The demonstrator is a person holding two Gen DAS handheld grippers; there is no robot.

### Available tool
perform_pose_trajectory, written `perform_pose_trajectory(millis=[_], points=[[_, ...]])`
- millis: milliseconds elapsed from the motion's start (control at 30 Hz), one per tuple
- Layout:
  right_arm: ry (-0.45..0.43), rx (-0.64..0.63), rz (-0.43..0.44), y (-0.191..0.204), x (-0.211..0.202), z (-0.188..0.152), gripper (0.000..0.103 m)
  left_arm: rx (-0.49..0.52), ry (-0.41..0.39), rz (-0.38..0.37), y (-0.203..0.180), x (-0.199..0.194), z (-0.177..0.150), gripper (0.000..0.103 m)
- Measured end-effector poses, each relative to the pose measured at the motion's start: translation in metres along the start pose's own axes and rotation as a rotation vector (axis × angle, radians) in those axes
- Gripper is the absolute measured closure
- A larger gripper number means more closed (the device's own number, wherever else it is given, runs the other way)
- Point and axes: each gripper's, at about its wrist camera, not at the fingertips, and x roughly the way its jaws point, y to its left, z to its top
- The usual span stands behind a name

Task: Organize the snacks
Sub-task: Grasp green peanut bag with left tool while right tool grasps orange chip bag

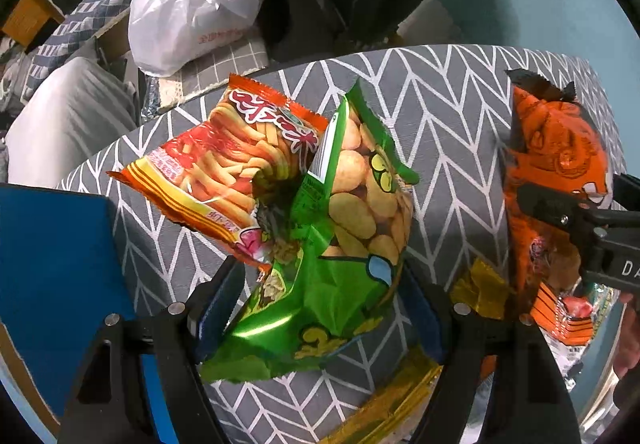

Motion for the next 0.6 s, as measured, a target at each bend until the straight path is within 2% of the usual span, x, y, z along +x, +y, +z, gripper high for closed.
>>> perform_pose_trajectory(millis=[100, 133, 200, 267, 400, 600], points=[[0.004, -0.017, 0.002, 0.003, 0.003, 0.000, 0.019, 0.001, -0.016, 0.005, -0.001, -0.001, -0.002, 0.026], [0.007, -0.022, 0.003, 0.004, 0.005, 0.000, 0.022, 0.002, -0.021, 0.009, -0.001, -0.002, -0.003, 0.036], [0.016, -0.029, 0.028, 0.005, 0.007, 0.000, 0.036, 0.008, -0.026, 0.007, -0.001, -0.002, -0.005, 0.047], [0.016, -0.037, 0.033, 0.006, 0.007, 0.000, 0.039, 0.011, -0.035, 0.006, 0.000, -0.005, -0.008, 0.050], [-0.001, -0.090, 0.000, 0.010, 0.000, -0.002, 0.054, 0.016, -0.041, 0.000, -0.001, -0.012, -0.019, 0.059], [-0.030, -0.130, -0.028, 0.010, -0.006, -0.008, 0.056, -0.005, -0.030, -0.026, 0.003, -0.019, -0.043, 0.064]])
